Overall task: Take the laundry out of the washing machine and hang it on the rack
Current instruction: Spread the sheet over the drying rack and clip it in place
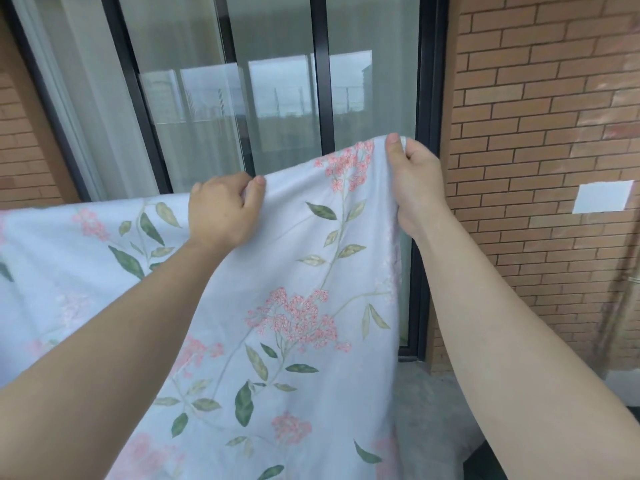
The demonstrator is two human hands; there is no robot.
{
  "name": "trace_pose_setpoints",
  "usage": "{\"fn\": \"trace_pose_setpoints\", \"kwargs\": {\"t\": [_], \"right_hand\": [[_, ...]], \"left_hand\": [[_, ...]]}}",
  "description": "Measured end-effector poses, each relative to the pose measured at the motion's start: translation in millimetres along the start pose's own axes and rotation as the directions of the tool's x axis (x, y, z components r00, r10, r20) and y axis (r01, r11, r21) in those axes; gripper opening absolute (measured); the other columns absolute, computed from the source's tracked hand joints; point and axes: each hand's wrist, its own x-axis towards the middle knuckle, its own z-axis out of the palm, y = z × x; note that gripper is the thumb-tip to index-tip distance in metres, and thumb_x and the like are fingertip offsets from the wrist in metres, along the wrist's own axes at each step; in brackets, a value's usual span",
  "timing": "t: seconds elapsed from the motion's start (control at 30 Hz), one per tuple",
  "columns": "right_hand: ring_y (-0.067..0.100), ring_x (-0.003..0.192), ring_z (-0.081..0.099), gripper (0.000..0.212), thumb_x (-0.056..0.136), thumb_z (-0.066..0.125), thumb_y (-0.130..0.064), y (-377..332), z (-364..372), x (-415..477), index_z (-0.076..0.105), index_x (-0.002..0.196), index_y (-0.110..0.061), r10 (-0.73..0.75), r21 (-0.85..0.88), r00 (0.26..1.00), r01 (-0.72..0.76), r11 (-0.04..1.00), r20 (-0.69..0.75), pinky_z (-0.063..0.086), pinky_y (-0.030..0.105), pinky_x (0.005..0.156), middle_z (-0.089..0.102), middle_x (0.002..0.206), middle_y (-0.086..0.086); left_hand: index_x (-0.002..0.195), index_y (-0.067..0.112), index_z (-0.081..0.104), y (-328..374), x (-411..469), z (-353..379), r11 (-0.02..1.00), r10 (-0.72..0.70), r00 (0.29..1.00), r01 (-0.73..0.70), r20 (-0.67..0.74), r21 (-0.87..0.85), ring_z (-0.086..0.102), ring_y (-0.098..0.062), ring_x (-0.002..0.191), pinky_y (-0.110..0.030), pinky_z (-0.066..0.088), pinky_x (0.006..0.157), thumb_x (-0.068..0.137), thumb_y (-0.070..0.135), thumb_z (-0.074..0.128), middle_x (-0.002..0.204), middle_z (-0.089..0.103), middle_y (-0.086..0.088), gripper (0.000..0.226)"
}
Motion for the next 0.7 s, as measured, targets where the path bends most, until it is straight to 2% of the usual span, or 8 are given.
{"fn": "trace_pose_setpoints", "kwargs": {"t": [0.1,0.2,0.37,0.5,0.6,0.7], "right_hand": [[0.013,0.075,0.044,0.041,0.098,0.055,-0.040,3.8,-4.8,0.0,0.064,0.094,0.000,0.022,-0.056,1.000,-0.021,0.998,0.007,0.037,0.030,0.070,0.051,0.082,0.000],[0.010,0.074,0.047,0.040,0.098,0.054,-0.041,11.3,-14.4,-1.8,0.063,0.094,-0.002,0.015,-0.090,1.000,-0.015,0.996,-0.002,0.039,0.028,0.068,0.053,0.080,-0.002],[0.010,0.077,0.052,0.036,0.093,0.057,-0.042,17.0,-25.0,-0.4,0.064,0.089,-0.008,0.020,-0.088,1.000,-0.021,0.996,-0.006,0.043,0.031,0.072,0.057,0.082,-0.004],[0.005,0.077,0.061,0.025,0.095,0.058,-0.038,16.5,-29.6,-2.2,0.072,0.075,-0.030,0.019,-0.071,1.000,-0.019,0.997,0.000,0.051,0.030,0.075,0.068,0.080,-0.013],[0.008,0.082,0.059,0.024,0.096,0.058,-0.036,14.5,-40.7,0.6,0.071,0.079,-0.027,0.025,-0.068,0.999,-0.027,0.997,-0.026,0.052,0.033,0.079,0.067,0.085,-0.007],[0.013,0.088,0.062,0.021,0.099,0.058,-0.030,9.9,-56.9,7.9,0.072,0.086,-0.024,0.054,-0.002,0.994,-0.055,0.999,-0.097,0.055,0.041,0.090,0.069,0.093,0.000]], "left_hand": [[0.065,0.017,0.044,5.4,3.5,2.8,1.000,0.004,1.000,-0.004,-0.003,0.029,0.045,-0.029,0.062,-0.040,0.036,0.081,0.101,0.040,0.035,0.054,0.042,0.005,0.044],[0.067,0.023,0.043,16.2,8.9,6.5,0.999,-0.012,1.000,0.013,-0.020,0.045,0.043,-0.025,0.069,-0.038,0.032,0.080,0.102,0.039,0.037,0.058,0.042,0.008,0.039],[0.073,0.022,0.050,50.2,13.1,15.0,1.000,0.016,1.000,-0.016,-0.019,0.023,0.040,-0.021,0.076,-0.034,0.026,0.077,0.103,0.038,0.038,0.069,0.051,0.006,0.036],[0.072,0.023,0.044,75.3,18.3,19.4,0.998,0.064,0.998,-0.064,0.014,-0.014,0.042,-0.023,0.072,-0.038,0.034,0.077,0.103,0.038,0.040,0.068,0.048,0.005,0.035],[0.073,0.020,0.047,74.1,19.1,24.1,0.997,0.072,0.997,-0.072,0.040,-0.016,0.046,-0.027,0.068,-0.034,0.030,0.068,0.103,0.039,0.040,0.067,0.048,0.004,0.037],[0.072,0.016,0.050,65.9,16.7,27.9,0.998,0.056,0.994,-0.058,0.090,0.015,0.051,-0.032,0.068,-0.033,0.028,0.063,0.103,0.043,0.038,0.066,0.052,0.000,0.043]]}}
